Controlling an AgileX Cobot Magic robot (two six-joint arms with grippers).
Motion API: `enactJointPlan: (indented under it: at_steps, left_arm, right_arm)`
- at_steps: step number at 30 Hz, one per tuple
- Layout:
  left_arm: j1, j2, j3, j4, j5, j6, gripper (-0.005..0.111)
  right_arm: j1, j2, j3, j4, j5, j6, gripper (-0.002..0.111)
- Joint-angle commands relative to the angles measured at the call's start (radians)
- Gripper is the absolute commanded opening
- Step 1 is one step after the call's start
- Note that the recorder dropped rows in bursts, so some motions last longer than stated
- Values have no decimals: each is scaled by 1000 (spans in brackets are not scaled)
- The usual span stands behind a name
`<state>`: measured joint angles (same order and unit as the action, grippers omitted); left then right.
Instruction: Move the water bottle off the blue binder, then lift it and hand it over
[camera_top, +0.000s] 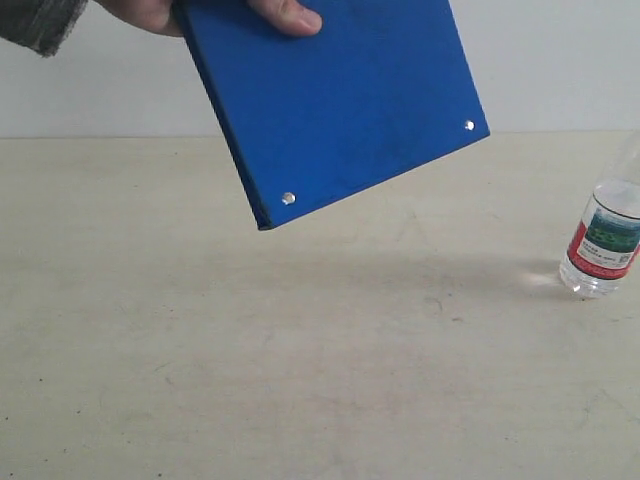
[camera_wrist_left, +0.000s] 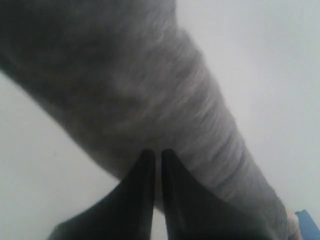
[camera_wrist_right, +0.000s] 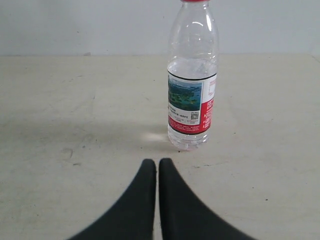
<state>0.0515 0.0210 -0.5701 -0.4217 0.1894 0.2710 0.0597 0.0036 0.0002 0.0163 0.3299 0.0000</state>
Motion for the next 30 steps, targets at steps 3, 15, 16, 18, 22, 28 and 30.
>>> enactJointPlan:
  at_steps: [3,15,16,18,22,28,30]
  left_arm:
    - [-4,-5,200,422,84,-519,4]
    - [-6,-21,570,379,104,-537,4]
    - [-6,-21,570,381,127,-511,4]
    - [-6,-21,570,386,180,-450,4]
    - [-25,-21,570,386,202,-409,4]
    - [-60,-21,570,386,245,-482,4]
    - [-65,-21,570,381,255,-489,4]
  right_arm:
    - [5,-4,0,1,-8,-6,0]
    - [5,-4,0,1,-8,-6,0]
    - [5,-4,0,1,-8,-6,0]
    - [5,-4,0,1,-8,-6,0]
    - [5,-4,0,1,-8,-8,0]
    - [5,-4,0,1,-8,-6,0]
    - [5,-4,0,1,-8,-6,0]
